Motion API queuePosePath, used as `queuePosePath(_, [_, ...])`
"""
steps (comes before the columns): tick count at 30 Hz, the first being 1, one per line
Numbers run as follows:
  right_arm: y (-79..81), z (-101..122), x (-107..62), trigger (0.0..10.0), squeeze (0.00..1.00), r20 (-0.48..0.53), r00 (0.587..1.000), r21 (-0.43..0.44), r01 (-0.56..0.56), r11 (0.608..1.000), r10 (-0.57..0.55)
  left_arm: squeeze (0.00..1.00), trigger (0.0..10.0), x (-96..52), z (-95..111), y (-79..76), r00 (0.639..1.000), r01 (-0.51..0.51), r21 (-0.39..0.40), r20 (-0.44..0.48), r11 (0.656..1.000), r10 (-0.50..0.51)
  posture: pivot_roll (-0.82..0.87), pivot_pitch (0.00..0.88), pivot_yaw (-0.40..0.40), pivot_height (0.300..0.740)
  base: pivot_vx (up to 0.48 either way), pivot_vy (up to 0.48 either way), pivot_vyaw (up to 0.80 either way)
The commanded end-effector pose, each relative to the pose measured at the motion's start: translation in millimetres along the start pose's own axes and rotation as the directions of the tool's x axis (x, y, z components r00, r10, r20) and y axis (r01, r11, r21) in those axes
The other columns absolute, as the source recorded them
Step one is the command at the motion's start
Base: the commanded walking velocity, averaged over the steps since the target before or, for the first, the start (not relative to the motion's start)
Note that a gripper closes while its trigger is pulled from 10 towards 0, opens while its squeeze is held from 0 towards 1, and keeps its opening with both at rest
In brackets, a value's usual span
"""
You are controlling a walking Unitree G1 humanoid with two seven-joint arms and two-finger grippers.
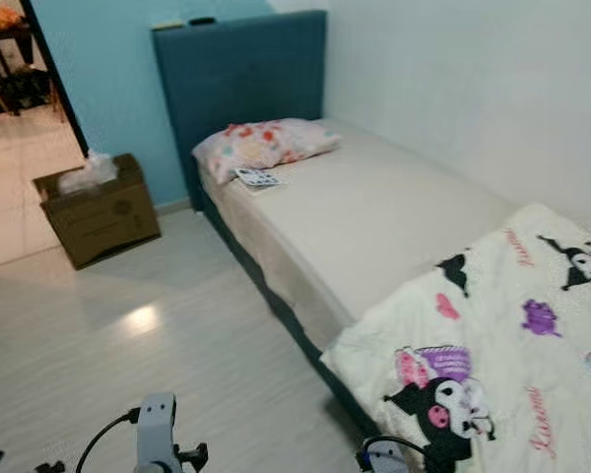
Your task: Clean up the room
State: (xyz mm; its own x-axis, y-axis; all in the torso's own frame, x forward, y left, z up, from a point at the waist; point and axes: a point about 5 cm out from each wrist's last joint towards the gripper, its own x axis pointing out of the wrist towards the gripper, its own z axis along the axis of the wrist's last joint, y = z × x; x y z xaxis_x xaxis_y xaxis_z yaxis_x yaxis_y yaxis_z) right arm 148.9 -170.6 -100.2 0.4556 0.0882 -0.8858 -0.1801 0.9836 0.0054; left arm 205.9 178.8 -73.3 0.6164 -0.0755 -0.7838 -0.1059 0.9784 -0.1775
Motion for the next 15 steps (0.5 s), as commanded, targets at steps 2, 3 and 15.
queuePosePath(2, [0.7,-3.9,-0.2,10.0,0.00,-0.022,1.000,0.003,0.001,1.000,-0.001,0.00,10.0,-0.5,-4.2,1.1,1.000,-0.013,-0.010,-0.017,1.000,0.012,-0.01,0.000,0.007,0.740,0.000,0.000,0.00])
queuePosePath(3, [0.4,-3.7,-0.2,10.0,0.00,-0.022,1.000,0.002,0.002,1.000,-0.002,0.00,10.0,-0.4,-3.9,0.9,1.000,-0.013,-0.013,-0.016,1.000,0.013,-0.01,0.000,0.005,0.740,0.000,0.000,0.00])
queuePosePath(15, [0.4,-0.9,0.2,10.0,0.00,-0.017,1.000,-0.007,0.000,1.000,0.000,0.00,10.0,0.3,-1.2,-1.8,1.000,0.005,-0.024,-0.006,1.000,-0.005,-0.01,0.000,0.001,0.740,0.000,0.000,0.00])
